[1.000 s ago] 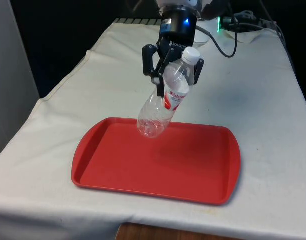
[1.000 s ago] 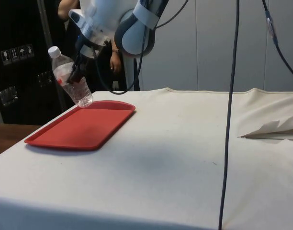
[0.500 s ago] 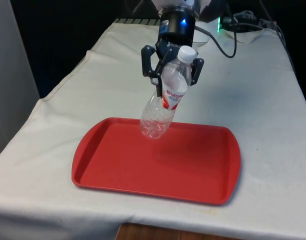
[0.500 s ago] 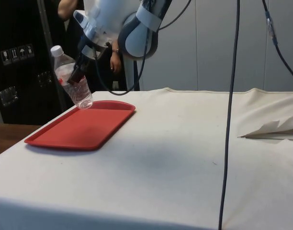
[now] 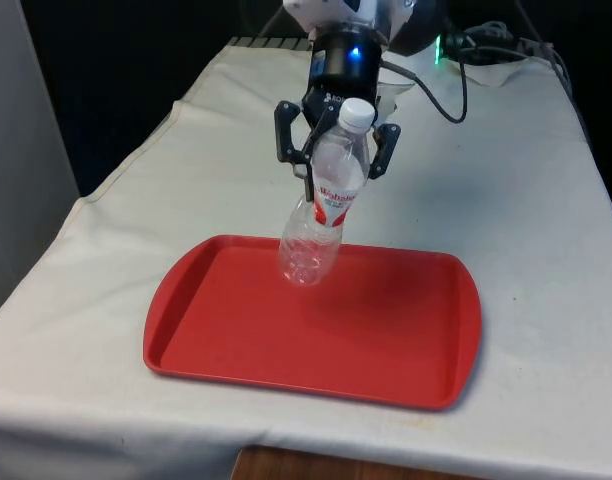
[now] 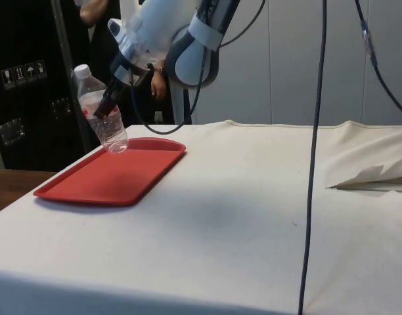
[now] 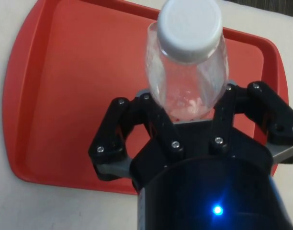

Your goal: Place the bottle upright on the tray.

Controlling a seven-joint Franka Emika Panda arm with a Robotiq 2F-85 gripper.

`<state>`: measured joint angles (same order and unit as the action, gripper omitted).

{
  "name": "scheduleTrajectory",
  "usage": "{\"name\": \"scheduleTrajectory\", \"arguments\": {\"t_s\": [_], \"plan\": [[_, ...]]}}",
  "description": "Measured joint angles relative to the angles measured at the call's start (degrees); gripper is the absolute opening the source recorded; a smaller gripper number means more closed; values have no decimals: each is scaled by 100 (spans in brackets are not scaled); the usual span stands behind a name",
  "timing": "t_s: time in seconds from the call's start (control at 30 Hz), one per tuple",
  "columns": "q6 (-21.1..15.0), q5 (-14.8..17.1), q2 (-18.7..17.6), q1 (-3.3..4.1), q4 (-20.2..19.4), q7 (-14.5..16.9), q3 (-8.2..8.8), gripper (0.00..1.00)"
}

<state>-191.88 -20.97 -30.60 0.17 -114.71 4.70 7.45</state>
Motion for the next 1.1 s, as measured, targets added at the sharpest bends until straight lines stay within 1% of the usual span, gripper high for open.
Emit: {"name": "scheduleTrajectory", "arguments": {"t_s": [0.27,0.3,0.33,0.57,0.6,0.63,0.87,0.97,1.1], "plan": [[-212,0,-223,-46,132,-367,29,18],[-212,0,-223,-46,132,-367,29,18],[-252,0,-269,-46,160,-453,34,18],[-390,0,-453,-63,286,-773,57,18],[-390,0,-453,-63,286,-773,57,18],[-407,0,-510,-69,332,-865,63,18],[-533,0,-745,-86,561,-1243,80,18],[-544,0,-773,-86,590,-1295,80,18],[-590,0,-877,-92,705,-1490,80,18]]}}
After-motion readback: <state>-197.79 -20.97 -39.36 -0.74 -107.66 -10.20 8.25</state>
